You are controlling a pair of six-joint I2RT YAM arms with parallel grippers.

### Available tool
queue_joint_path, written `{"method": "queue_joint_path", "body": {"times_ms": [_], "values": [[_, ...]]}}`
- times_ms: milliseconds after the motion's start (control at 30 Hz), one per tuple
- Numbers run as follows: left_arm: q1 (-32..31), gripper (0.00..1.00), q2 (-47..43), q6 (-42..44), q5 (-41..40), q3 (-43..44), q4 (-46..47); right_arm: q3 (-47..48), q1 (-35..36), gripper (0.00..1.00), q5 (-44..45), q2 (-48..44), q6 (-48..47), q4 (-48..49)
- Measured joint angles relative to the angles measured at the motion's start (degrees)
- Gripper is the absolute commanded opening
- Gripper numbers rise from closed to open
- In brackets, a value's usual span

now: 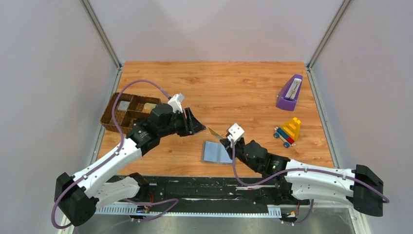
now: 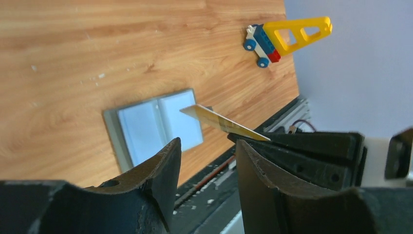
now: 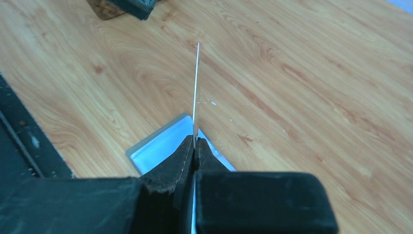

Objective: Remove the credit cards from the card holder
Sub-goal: Remove the credit card from the card holder.

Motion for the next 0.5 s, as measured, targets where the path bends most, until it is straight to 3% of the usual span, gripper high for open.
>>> {"method": "queue_joint_path", "body": {"times_ms": [167,367,500], "values": [[0.0,0.51,-0.2,15.0,4.6,3.8,-2.5,1.7,-4.0,0.00,-9.9,-3.7,3.9,-7.6],[0.0,0.50,3.7,34.7,19.8,11.8,-8.8,10.9,-12.6,0.00,-29.3,-4.1,10.3,-21.7],[0.0,0.52,4.5,42.9,26.3,13.6,-12.5,16.3,-17.1,0.00,-39.6,-2.8,15.1,-26.4]]}}
